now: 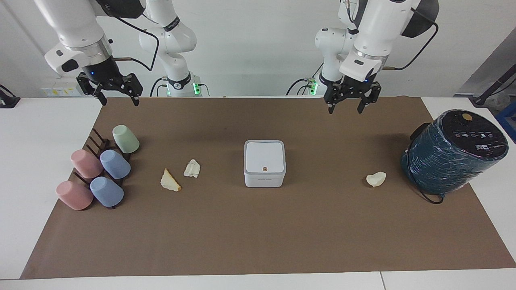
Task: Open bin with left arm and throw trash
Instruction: 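Reach the left gripper to the bin lid while the right gripper reaches the bread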
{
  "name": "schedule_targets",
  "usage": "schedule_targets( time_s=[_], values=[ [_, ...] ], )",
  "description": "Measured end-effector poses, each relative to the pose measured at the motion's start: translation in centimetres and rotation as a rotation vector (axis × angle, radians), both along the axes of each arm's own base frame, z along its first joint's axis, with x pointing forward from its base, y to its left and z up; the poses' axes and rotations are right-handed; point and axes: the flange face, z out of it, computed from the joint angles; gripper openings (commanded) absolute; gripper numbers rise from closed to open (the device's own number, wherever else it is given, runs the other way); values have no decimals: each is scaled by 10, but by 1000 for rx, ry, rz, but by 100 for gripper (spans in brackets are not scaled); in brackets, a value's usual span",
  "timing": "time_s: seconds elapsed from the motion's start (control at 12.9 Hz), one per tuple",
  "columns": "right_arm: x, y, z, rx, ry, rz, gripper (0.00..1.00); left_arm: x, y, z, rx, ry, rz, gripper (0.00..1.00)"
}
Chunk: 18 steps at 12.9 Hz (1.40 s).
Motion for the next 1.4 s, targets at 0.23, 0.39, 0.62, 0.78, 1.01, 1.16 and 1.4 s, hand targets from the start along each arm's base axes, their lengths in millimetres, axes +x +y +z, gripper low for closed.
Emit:
schedule_targets(
  time_s=[0.23,0.39,0.62,0.78,1.01,1.16,1.4],
  values=[
    [6,0,-18,0,-20,16,100,6,-39,-26,-63,-6,12,82],
    [13,2,-42,-1,-57,56,100,16,-72,-58,-82,-10,17,57],
    [21,16,-87,-4,-91,161,100,33,-108,-97,-144,-36,54,2],
    [31,19,-119,-7,-100,215,100,41,-113,-98,-198,-67,73,0],
    [52,23,-189,-9,-95,252,100,44,-123,-94,-246,-116,83,0],
    [63,35,-233,-7,-108,282,100,42,-140,-108,-257,-122,77,0],
    [69,51,-286,-8,-121,354,100,43,-165,-141,-259,-110,77,0]
  ],
)
